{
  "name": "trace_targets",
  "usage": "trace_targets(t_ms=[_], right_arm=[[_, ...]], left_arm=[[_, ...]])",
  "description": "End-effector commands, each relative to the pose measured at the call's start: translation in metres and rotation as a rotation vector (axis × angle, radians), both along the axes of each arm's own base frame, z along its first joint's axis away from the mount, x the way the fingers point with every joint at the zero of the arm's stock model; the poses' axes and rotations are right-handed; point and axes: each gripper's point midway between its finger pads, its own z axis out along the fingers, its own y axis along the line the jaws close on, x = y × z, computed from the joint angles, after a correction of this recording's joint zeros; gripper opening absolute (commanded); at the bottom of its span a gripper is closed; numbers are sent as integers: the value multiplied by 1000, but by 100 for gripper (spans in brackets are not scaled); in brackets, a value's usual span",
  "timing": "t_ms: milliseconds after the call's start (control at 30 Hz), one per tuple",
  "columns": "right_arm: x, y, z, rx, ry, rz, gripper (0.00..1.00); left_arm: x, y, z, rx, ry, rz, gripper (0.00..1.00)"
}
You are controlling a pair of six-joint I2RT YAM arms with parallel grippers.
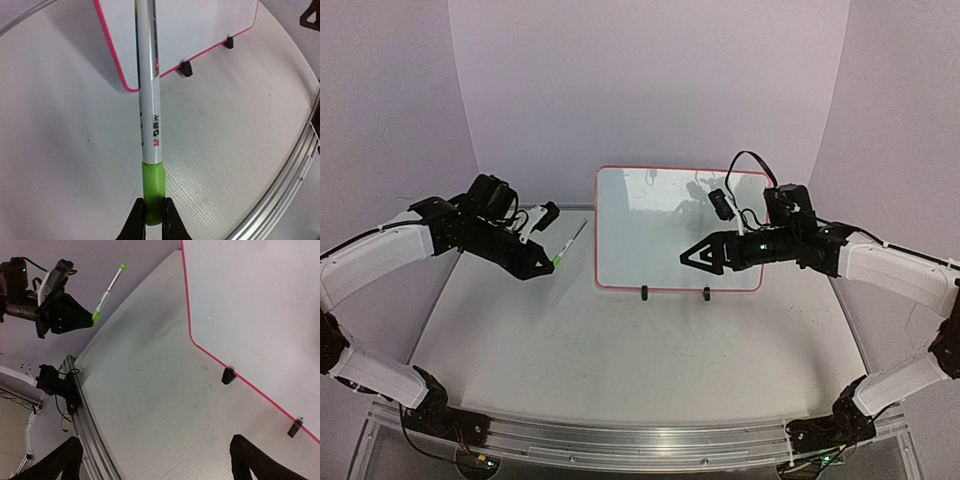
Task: Write a sentence on the whiteboard
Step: Pick up the whiteboard marker from the center of the board, then pass from the left arm to the right
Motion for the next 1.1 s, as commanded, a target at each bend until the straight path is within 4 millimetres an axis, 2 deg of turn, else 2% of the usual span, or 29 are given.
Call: trace_targets(t_ms=[0, 133, 267, 467, 700, 833, 1067], right_arm=[[-16, 16, 22, 84, 51, 130, 98], [-29, 26, 24, 114, 100, 202, 98], [-41, 33, 24, 132, 137, 269, 98], [-52, 45, 11, 120, 181, 335, 98], [-67, 69, -13, 96, 236, 429, 97], [-72, 81, -16, 102, 237, 464, 96], [-83, 95, -15, 120, 253, 526, 82]], left_arm=[[-32, -31, 23, -55, -44, -228, 0], [-57, -59, 4, 2, -22, -353, 0], [-78, -78, -13, 53, -9, -464, 0], [-100, -102, -14, -1, 41, -596, 0], [-104, -115, -10, -26, 62, -664, 0], [-107, -123, -5, -63, 74, -689, 0], [-109, -129, -9, -61, 119, -721, 0]])
